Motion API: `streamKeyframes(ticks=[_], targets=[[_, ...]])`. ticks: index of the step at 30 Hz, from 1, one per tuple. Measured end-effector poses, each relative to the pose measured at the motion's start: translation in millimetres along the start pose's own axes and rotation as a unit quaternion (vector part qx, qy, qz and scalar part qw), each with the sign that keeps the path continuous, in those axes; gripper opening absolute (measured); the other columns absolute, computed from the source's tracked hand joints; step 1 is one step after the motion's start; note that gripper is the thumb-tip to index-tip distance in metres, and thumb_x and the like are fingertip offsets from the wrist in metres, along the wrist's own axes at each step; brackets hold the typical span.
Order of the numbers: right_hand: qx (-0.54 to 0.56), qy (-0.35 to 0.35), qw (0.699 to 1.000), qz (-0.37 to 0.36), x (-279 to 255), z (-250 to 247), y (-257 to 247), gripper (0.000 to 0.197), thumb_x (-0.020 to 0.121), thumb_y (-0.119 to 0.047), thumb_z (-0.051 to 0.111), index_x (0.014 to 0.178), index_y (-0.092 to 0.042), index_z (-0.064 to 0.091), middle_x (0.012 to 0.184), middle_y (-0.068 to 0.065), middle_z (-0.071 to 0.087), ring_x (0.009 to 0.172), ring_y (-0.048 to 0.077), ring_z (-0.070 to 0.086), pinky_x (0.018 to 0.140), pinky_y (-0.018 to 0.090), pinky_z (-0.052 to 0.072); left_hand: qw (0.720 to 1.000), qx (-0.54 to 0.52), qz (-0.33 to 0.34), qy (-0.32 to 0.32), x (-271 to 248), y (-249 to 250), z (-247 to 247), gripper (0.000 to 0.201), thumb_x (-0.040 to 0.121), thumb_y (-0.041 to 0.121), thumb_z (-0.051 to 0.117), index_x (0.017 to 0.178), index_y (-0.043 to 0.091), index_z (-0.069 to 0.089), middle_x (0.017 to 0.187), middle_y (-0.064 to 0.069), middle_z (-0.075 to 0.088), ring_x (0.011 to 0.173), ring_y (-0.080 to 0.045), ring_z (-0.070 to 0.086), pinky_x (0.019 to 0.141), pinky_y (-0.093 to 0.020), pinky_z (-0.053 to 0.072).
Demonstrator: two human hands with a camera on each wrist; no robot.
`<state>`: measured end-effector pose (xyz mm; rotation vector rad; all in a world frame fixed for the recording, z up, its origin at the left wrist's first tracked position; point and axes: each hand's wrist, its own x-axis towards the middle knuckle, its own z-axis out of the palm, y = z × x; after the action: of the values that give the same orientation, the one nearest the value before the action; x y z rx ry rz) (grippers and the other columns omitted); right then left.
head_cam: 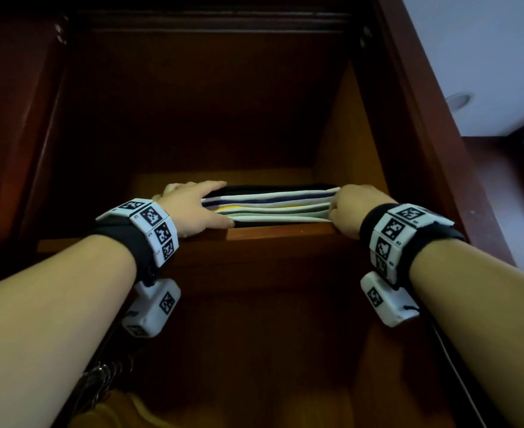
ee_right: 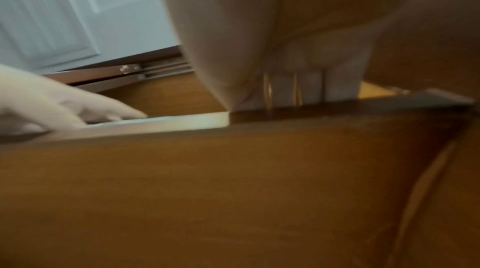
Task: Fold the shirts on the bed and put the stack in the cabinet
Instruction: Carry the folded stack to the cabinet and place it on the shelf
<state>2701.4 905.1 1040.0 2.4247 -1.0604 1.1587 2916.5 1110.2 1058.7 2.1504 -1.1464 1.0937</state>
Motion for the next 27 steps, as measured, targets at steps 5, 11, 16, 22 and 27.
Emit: streamKeyframes(ticks=[5,11,16,22,27], targets=[[-0.023,0.016,0.998,-0.057,-7.9,-3.2,-5.4,0.022,0.097,-0.023,0.045,0.086,-0.014,0.061,0.092,0.004,0.064,0.078,0.022,0.062,0.065,0.034,0.050,0.991,-0.129,0.029,0.004,-0.2,-22.2,-5.8,0.056,0.089,0.054,0.070,0.141,0.054,0.049,0.135,0.006,0.059,0.103,-0.012,0.067,0.084,-0.032,0.059],[0.047,-0.033,0.996,-0.061,-12.3,-5.4,-17.4,0.029,0.101,-0.032,0.045,0.075,-0.019,0.048,0.092,0.004,0.055,0.083,0.024,0.051,0.073,0.033,0.042,0.998,-0.001,-0.056,0.022,-0.8,-40.1,-1.6,0.052,0.097,0.062,0.047,0.146,0.064,0.032,0.164,0.001,0.026,0.144,-0.031,0.036,0.117,-0.040,0.034],[0.037,0.057,0.991,-0.111,-8.1,-28.2,-31.8,0.022,0.095,-0.021,0.049,0.108,-0.023,0.066,0.107,0.001,0.061,0.094,0.023,0.060,0.081,0.038,0.055,0.997,-0.045,-0.068,0.008,0.1,-36.8,-6.5,0.054,0.101,0.045,0.054,0.148,0.060,0.034,0.139,-0.004,0.052,0.099,-0.025,0.069,0.085,-0.041,0.062],[0.050,0.023,0.988,-0.144,-0.9,1.3,-28.5,0.030,0.093,-0.021,0.050,0.116,-0.038,0.061,0.119,-0.001,0.050,0.112,0.027,0.049,0.096,0.042,0.049,0.992,-0.048,-0.101,0.065,-3.6,-33.3,-4.9,0.049,0.096,0.027,0.068,0.141,0.040,0.055,0.115,0.003,0.067,0.078,-0.016,0.071,0.070,-0.035,0.064],[0.047,0.041,0.988,-0.143,2.2,4.7,-27.5,0.026,0.092,-0.026,0.050,0.116,-0.036,0.055,0.117,-0.002,0.047,0.116,0.026,0.047,0.097,0.042,0.048,0.983,-0.085,-0.117,0.114,-4.2,-17.2,-5.3,0.036,0.095,0.010,0.063,0.126,0.028,0.065,0.102,0.000,0.067,0.077,-0.020,0.070,0.058,-0.027,0.061]])
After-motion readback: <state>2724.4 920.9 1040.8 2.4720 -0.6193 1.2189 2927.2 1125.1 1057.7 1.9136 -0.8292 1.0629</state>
